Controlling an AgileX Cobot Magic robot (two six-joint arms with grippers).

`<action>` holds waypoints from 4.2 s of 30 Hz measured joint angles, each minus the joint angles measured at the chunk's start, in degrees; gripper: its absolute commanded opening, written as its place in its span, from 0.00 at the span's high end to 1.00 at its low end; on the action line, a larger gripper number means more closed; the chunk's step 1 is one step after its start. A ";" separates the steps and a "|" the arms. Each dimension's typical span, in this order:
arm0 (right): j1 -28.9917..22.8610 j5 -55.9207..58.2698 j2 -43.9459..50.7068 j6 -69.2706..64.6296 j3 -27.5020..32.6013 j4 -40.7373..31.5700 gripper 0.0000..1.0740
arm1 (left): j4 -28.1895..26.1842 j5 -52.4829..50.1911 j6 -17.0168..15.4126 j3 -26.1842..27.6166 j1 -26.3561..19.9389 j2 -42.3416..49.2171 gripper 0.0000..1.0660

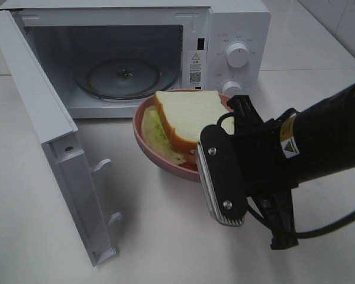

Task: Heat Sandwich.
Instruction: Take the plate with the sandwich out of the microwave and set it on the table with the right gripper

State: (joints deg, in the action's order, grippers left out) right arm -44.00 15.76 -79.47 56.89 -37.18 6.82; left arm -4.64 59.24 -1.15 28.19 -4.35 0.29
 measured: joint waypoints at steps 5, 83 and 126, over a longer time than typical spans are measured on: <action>0.00 0.97 3.09 -0.11 3.50 1.49 1.00 | 0.00 0.00 0.00 0.00 0.00 0.00 0.28; 14.38 43.72 -7.91 -98.95 -13.35 35.47 0.99 | 0.00 0.00 0.00 0.00 0.00 0.00 0.28; 21.26 24.47 -30.54 -90.13 -18.68 25.38 0.39 | 0.00 0.00 0.00 0.00 0.00 0.00 0.28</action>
State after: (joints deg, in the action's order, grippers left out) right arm -22.75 40.22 -110.01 -33.23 -55.86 32.20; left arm -4.64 59.24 -1.15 28.19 -4.35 0.29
